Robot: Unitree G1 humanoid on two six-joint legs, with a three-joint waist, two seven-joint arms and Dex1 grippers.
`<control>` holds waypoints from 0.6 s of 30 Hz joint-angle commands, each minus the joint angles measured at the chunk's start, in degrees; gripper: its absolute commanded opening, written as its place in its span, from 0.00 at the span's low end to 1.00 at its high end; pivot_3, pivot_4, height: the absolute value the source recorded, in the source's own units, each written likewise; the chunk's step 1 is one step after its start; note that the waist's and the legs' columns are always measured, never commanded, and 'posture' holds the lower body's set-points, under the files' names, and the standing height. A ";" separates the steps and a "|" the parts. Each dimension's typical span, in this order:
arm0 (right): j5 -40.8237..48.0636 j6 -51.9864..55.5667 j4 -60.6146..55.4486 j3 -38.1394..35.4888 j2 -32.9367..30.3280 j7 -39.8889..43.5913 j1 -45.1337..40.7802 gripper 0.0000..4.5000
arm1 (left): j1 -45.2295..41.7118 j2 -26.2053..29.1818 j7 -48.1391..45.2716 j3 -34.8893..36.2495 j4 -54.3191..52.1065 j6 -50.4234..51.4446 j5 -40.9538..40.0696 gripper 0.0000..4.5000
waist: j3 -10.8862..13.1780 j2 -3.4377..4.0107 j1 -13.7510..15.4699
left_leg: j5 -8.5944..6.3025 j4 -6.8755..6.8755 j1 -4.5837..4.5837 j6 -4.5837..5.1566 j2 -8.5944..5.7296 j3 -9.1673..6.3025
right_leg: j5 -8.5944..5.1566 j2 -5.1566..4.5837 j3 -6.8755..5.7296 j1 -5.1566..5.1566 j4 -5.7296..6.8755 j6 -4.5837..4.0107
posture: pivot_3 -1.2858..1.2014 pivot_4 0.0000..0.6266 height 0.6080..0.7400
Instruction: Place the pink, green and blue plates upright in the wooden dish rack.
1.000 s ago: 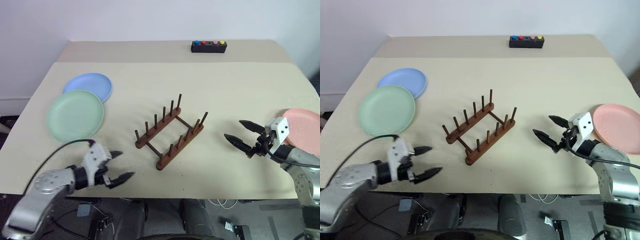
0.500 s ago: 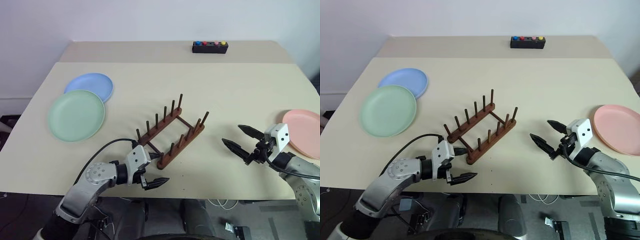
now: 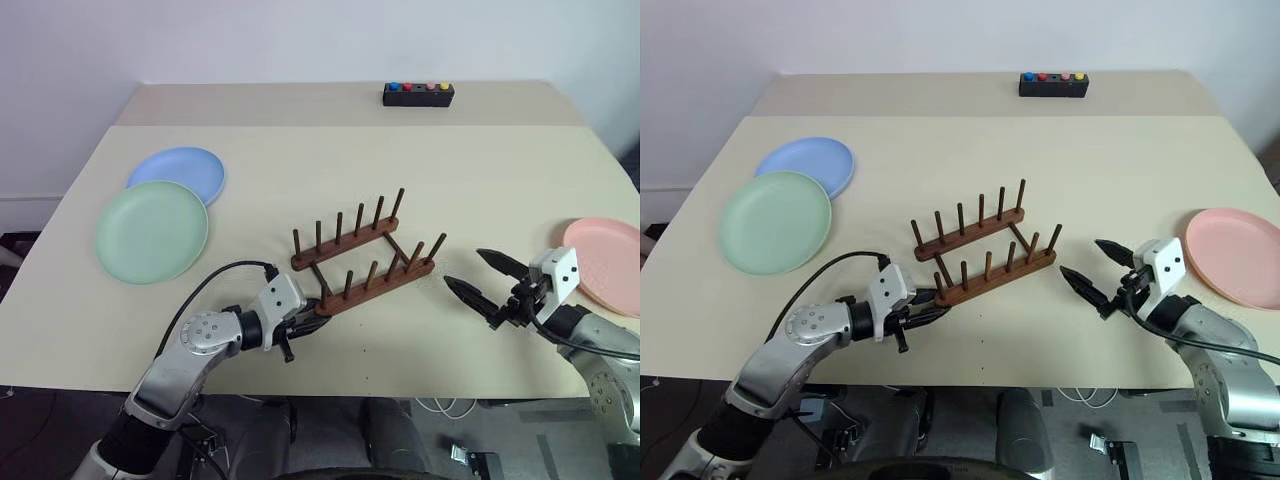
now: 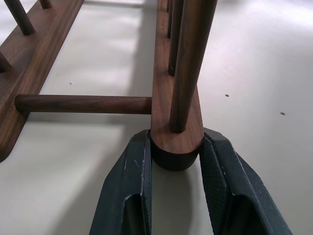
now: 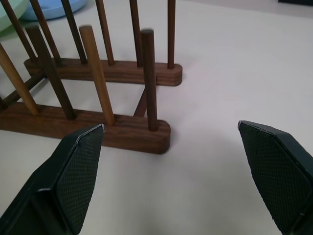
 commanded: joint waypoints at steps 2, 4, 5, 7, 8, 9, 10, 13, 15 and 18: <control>0.47 -1.45 0.52 -1.14 0.28 0.75 -0.44 1.00 | -3.72 0.77 -2.05 2.20 3.27 -2.31 -0.30 0.18 | 0.00 0.00 -0.01 | 0.00 0.00 -0.02 0.00 0.00 0.00 | 0.00 0.00 0.00 -0.02 0.00 0.00 | 0.52 0.24 1.00; 0.23 -1.78 1.05 -1.40 0.01 1.14 0.08 1.00 | -6.11 1.24 -4.15 1.81 6.82 -4.78 0.32 0.18 | 0.00 0.00 0.02 | 0.00 0.00 -0.02 0.00 0.00 0.00 | 0.00 0.01 -0.01 -0.02 0.00 0.00 | 0.52 0.24 1.00; 0.02 -1.94 1.21 -1.36 -0.07 1.23 0.30 1.00 | -7.01 1.34 -4.99 1.55 8.45 -6.01 0.62 0.18 | 0.00 0.00 -0.01 | 0.00 0.00 -0.02 0.00 0.00 0.01 | 0.00 0.01 -0.01 -0.02 0.00 0.00 | 0.52 0.24 1.00; -0.38 -2.41 1.53 -1.47 -0.12 1.39 0.93 1.00 | -10.05 0.96 -8.28 0.72 12.65 -9.19 0.45 0.18 | 0.01 -0.01 -0.03 | 0.00 0.00 -0.02 0.00 0.00 0.01 | 0.01 0.01 -0.01 -0.02 -0.01 0.01 | 0.52 0.24 1.00; -0.55 -2.61 1.56 -1.58 -0.07 1.38 1.24 1.00 | -11.78 0.54 -10.26 0.10 15.07 -10.94 0.36 0.18 | 0.01 -0.01 0.03 | 0.00 -0.01 -0.03 0.00 0.00 0.01 | 0.01 0.01 -0.01 -0.03 -0.01 0.02 | 0.52 0.24 1.00; -0.65 -2.79 1.50 -1.68 0.01 1.34 1.53 1.00 | -13.38 0.01 -12.21 -0.61 17.58 -12.82 0.42 0.18 | 0.01 -0.01 0.05 | 0.00 0.00 -0.04 0.00 -0.01 0.01 | 0.02 0.01 -0.01 -0.03 -0.01 0.04 | 0.52 0.24 1.00; -0.72 -2.95 1.36 -1.76 0.12 1.23 1.82 1.00 | -14.87 -0.66 -14.12 -1.28 20.12 -14.60 0.47 0.18 | 0.01 -0.01 0.08 | 0.00 0.00 -0.04 0.00 -0.01 0.01 | 0.04 0.01 -0.01 -0.04 -0.01 0.06 | 0.52 0.24 1.00; -0.88 -3.67 0.22 -1.92 0.77 0.43 3.38 1.00 | -21.15 -3.97 -20.10 -3.56 30.86 -21.66 1.71 0.18 | 0.01 -0.01 0.19 | 0.00 0.01 -0.06 0.00 -0.03 0.01 | 0.09 0.01 -0.01 -0.04 -0.02 0.16 | 0.52 0.24 1.00; -1.03 -4.07 -0.26 -1.93 1.07 -0.07 4.13 1.00 | -23.83 -5.67 -22.39 -3.99 36.06 -25.24 2.41 0.18 | 0.02 -0.03 0.04 | 0.00 0.02 -0.07 0.00 -0.04 0.01 | 0.10 0.01 -0.01 -0.04 -0.03 0.18 | 0.52 0.24 1.00; -0.79 -4.34 -1.58 -2.73 1.53 -0.76 5.96 1.00 | -29.46 -9.31 -24.53 -4.36 46.76 -31.03 4.03 0.18 | 0.03 -0.04 -0.10 | 0.00 -0.03 -0.07 0.00 -0.02 0.01 | 0.12 0.01 0.00 -0.08 -0.03 0.22 | 0.52 0.24 1.00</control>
